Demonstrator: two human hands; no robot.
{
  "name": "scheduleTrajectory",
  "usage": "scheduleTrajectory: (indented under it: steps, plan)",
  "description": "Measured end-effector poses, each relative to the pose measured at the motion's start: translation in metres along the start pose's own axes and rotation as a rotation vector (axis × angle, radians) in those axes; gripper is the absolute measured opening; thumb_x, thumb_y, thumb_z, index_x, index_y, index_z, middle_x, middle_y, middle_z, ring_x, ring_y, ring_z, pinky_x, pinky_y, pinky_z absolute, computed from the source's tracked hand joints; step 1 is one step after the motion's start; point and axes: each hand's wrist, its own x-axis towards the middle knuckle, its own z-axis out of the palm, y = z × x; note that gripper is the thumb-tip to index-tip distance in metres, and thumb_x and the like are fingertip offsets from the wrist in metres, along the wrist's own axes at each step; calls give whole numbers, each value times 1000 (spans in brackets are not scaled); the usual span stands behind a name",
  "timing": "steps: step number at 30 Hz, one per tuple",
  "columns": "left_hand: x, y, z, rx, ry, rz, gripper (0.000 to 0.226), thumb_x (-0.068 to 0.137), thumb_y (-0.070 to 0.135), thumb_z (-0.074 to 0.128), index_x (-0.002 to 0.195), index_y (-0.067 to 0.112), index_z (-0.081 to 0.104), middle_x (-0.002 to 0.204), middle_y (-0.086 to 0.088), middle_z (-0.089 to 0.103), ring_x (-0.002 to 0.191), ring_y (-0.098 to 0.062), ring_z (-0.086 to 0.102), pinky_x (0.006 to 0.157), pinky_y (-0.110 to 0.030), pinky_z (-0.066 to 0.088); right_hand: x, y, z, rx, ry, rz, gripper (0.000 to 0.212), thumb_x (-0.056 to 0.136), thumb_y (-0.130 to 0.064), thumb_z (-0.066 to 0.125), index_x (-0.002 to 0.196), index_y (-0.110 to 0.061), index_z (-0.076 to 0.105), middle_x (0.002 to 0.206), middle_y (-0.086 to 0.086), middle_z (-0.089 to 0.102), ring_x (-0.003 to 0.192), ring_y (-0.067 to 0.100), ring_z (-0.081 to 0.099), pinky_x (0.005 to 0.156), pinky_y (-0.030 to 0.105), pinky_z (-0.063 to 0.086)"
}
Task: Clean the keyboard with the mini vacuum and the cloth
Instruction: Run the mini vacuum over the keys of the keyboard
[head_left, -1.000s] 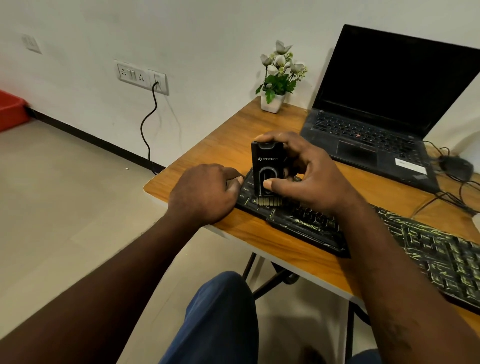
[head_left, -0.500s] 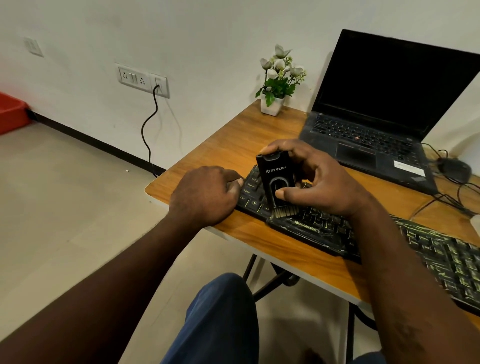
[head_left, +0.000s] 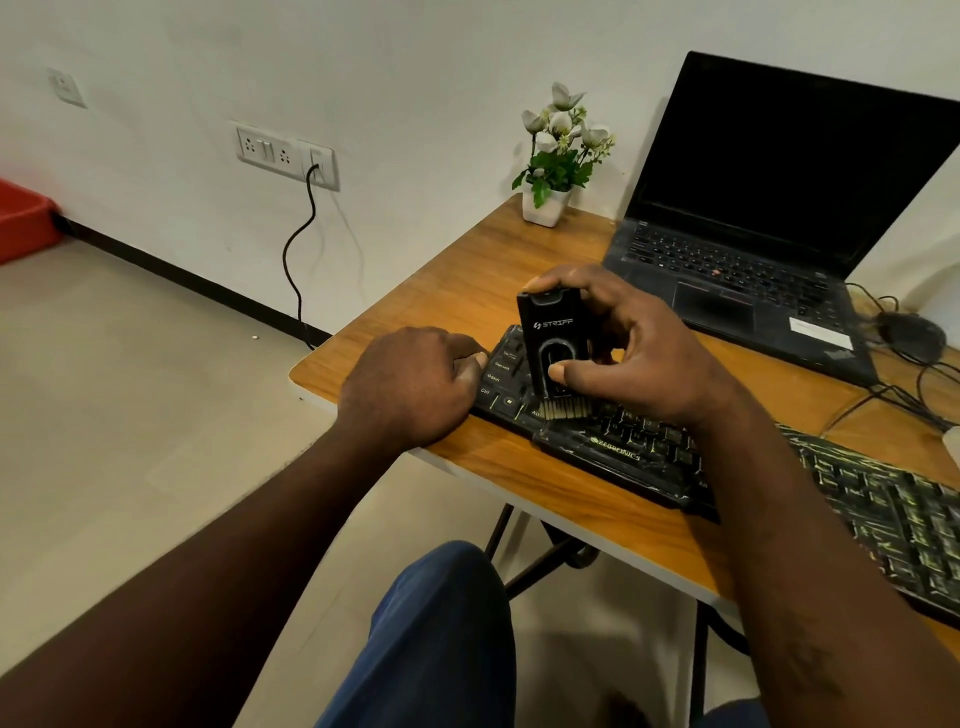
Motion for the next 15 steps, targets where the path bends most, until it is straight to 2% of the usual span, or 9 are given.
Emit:
scheduleTrajectory:
  steps: [3, 8, 11, 15]
  plan:
    - [-1, 0, 0, -3, -4, 4, 26, 99, 47, 38, 82, 39, 56, 75, 8, 61, 70, -14, 56, 59, -32, 34, -1, -1, 4, 43, -94, -8, 65, 83, 7, 78, 137, -22, 55, 135, -15, 57, 124, 11, 60, 84, 24, 58]
    - [1, -1, 1, 13, 0, 1, 35, 100, 47, 38, 95, 33, 70, 79, 8, 64, 72, -13, 57, 60, -32, 37, 2, 0, 4, 41, -52, -7, 64, 85, 6, 77, 138, -22, 55, 133, -20, 57, 122, 9, 62, 83, 24, 58]
    - [0, 1, -1, 11, -7, 3, 31, 102, 45, 41, 85, 33, 64, 75, 8, 62, 69, -13, 55, 58, -31, 37, 0, 1, 4, 93, -135, 16, 63, 82, 2, 77, 138, -18, 55, 136, -13, 57, 124, 15, 62, 86, 26, 58]
    - [0, 1, 0, 6, -4, 5, 38, 100, 47, 37, 95, 31, 70, 79, 8, 65, 72, -12, 57, 59, -31, 34, 0, 0, 1, 10, 80, 8, 66, 83, -3, 80, 140, -24, 55, 137, -10, 56, 119, 12, 64, 82, 28, 60]
